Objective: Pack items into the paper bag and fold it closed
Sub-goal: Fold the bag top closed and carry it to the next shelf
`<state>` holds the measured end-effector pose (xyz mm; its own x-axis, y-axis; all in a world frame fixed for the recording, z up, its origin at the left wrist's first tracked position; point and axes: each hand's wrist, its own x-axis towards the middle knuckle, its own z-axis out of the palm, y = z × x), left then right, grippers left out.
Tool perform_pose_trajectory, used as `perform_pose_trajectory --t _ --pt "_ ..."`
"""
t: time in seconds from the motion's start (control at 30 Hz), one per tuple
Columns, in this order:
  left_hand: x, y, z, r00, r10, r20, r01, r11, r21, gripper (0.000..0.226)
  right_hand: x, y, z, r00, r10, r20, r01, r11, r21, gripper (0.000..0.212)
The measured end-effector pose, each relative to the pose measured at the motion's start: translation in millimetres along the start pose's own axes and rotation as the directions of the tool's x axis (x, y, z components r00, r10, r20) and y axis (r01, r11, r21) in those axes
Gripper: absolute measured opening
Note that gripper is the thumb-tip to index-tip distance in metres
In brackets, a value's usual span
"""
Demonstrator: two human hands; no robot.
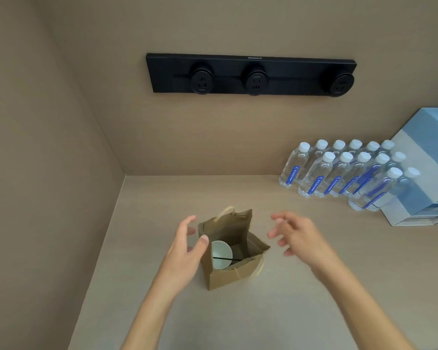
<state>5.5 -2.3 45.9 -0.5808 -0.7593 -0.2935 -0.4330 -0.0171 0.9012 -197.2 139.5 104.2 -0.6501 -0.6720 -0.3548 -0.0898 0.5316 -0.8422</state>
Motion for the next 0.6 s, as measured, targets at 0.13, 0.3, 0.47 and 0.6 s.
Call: perform_pose_trajectory --t 0.13,0.3,0.47,0.6 --pt "-0.5 4.2 -6.0 0.972 -0.202 0.118 0.208 0.977 -0.045 0.040 -1.7 21.4 27.2 0.974 0.153 0.169 -0.186 0.960 0.207 0.031" --pt "-0.9 11.1 10.0 0.912 -0.278 0.303 0.382 0.846 -0.373 0.041 2.8 26.5 41.5 0.947 0.212 0.241 -0.301 0.848 0.436 0.033" --pt "3.3 4.7 24.6 0.950 -0.270 0.156 0.311 0.859 -0.406 0.024 10.7 36.4 51.9 0.965 0.225 0.133 -0.261 0.848 0.461 0.034" --pt "2.5 -11.4 32.3 0.980 -0.198 0.014 0.197 0.970 -0.145 0.025 4.3 54.3 59.9 0.993 0.115 0.015 -0.113 0.938 0.328 0.016"
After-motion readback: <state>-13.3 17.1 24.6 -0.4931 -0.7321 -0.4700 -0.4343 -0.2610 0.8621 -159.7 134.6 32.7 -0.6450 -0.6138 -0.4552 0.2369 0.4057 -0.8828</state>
